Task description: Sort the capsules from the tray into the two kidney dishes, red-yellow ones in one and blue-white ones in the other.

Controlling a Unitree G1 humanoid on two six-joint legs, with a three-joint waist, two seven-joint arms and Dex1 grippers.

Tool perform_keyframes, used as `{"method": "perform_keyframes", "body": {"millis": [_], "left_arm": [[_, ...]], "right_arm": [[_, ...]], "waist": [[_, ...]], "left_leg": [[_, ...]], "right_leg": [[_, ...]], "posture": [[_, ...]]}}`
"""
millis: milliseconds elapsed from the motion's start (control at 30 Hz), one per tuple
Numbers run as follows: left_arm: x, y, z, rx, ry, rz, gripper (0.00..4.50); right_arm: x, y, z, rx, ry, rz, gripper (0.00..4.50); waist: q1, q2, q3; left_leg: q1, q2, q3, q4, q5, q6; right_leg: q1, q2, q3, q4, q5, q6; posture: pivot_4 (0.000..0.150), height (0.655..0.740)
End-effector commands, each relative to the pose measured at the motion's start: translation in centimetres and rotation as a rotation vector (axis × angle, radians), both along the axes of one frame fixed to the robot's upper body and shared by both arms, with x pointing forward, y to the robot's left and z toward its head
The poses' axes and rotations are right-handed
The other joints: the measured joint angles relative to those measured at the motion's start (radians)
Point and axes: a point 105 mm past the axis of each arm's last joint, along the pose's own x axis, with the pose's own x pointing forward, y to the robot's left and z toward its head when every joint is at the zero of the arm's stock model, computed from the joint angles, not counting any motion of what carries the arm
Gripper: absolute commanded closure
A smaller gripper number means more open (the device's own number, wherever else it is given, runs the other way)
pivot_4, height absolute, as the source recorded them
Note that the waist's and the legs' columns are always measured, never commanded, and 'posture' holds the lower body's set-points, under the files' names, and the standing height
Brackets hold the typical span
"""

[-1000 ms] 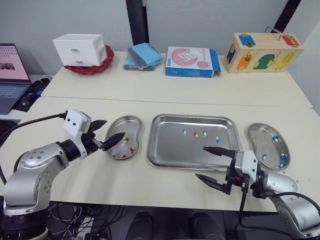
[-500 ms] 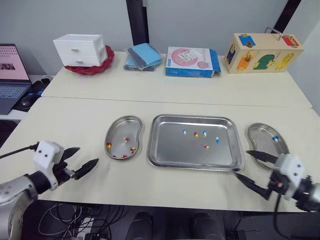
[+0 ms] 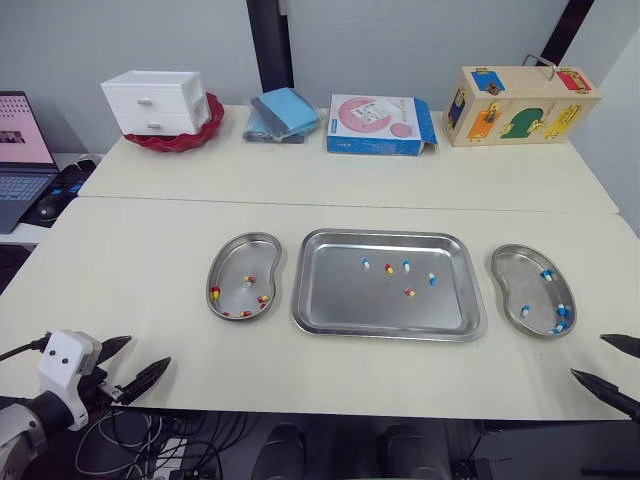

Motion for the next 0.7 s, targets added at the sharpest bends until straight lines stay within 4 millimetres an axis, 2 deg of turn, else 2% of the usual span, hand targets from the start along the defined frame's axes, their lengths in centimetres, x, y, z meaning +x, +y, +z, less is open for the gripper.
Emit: {"method": "perform_keyframes", "body": {"millis": [33, 200, 300, 400, 533, 700], "left_arm": [[-0.1, -2.0, 2.0, 0.004, -0.062, -0.137, 0.05], [0.0, -10.2, 3.6, -0.136, -0.158, -0.45, 0.05], [-0.1, -13.2, 3.9, -0.21, -0.196, -0.541, 0.05], [0.3, -15.2, 4.4, -0.274, -0.259, -0.578, 0.05], [0.8, -16.3, 4.3, -0.308, -0.296, -0.589, 0.05], [1.0, -17.1, 4.3, -0.323, -0.321, -0.607, 0.05]], "right_arm": [[0.1, -0.3, 0.8, -0.035, -0.015, 0.016, 0.0], [-0.8, -0.3, 0.9, -0.046, 0.006, 0.016, 0.0], [-1.6, 0.0, 0.9, -0.045, 0.026, 0.02, 0.0], [-2.5, 0.3, 1.0, -0.041, 0.051, 0.029, 0.0], [-3.5, 2.0, 1.1, -0.021, 0.08, 0.075, 0.0], [-3.1, 6.9, 1.7, 0.038, 0.052, 0.203, 0.0]], "waist": [[0.0, 0.0, 0.0], [0.009, 0.002, -0.001], [0.005, 0.003, -0.001], [0.001, 0.004, -0.002], [-0.001, 0.003, -0.002], [0.0, 0.003, -0.002]], "left_leg": [[0.0, 0.0, 0.0, 0.0, 0.0, 0.0], [-0.001, 0.0, 0.0, 0.0, 0.0, 0.0], [-0.001, 0.0, 0.0, 0.0, 0.0, 0.0], [0.0, 0.0, 0.0, 0.0, 0.0, 0.0], [0.0, 0.0, 0.0, 0.0, 0.0, 0.0], [0.0, 0.0, 0.0, 0.0, 0.0, 0.0]], "right_leg": [[0.0, 0.0, 0.0, 0.0, 0.0, 0.0], [0.001, 0.0, 0.0, -0.001, 0.0, 0.0], [0.001, 0.0, 0.0, -0.001, 0.0, 0.0], [0.0, 0.0, 0.0, 0.0, 0.0, 0.0], [0.001, 0.0, 0.0, 0.0, 0.0, 0.0], [0.0, 0.0, 0.0, 0.0, 0.0, 0.001]], "posture": [[0.15, 0.7337], [0.15, 0.7337], [0.15, 0.7337], [0.15, 0.7337], [0.15, 0.7337], [0.15, 0.7337]]}}
